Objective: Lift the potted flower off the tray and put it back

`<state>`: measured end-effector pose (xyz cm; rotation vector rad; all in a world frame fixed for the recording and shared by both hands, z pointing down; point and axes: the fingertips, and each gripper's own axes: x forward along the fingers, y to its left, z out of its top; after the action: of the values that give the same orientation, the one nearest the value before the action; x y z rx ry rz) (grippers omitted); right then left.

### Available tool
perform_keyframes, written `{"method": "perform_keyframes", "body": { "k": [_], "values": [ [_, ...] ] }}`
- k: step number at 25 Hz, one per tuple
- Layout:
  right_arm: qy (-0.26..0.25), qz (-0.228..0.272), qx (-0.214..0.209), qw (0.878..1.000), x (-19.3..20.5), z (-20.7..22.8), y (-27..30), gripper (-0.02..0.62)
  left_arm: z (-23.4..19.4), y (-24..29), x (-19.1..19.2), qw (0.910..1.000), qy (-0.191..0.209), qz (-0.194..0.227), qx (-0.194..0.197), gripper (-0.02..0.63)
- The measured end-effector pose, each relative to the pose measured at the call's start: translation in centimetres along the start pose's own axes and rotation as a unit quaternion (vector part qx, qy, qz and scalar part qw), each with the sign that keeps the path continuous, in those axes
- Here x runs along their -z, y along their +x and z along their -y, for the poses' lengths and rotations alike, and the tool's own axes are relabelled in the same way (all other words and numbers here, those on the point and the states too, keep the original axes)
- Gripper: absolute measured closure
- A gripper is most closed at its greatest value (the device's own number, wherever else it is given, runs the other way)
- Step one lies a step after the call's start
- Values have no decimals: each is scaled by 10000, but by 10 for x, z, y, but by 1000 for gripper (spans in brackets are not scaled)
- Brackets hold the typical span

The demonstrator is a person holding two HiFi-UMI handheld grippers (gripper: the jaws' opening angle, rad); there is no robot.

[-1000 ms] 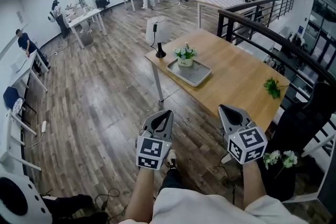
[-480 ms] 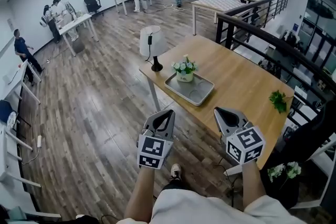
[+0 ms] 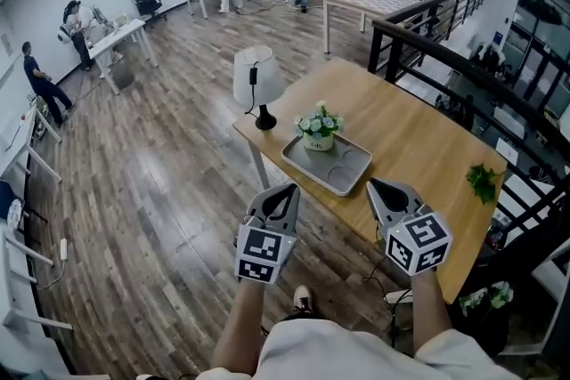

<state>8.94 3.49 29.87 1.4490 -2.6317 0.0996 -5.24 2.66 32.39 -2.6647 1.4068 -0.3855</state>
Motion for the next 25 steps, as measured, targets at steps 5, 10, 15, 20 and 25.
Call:
{"method": "perform_keyframes", "body": {
  "k": [5, 10, 15, 20, 25],
  "values": [
    [-1, -109, 81, 9999, 0, 11, 33, 574, -28, 24, 7, 9999, -109, -56, 80, 595],
    [-9, -214, 122, 9997, 4, 22, 66, 574, -54, 50, 18, 9997, -172, -93, 145, 595],
    [-24, -251, 155, 9996, 8, 29, 97, 571, -77, 76, 32, 9993, -236, -163, 252, 595],
    [67, -265, 162, 9995, 7, 38, 128, 525, -98, 103, 42, 9982, -341, -257, 417, 571],
    [-112, -484, 48, 9988, 17, 46, 157, 437, -112, 126, 50, 9973, -506, -174, 499, 544]
  ]
}}
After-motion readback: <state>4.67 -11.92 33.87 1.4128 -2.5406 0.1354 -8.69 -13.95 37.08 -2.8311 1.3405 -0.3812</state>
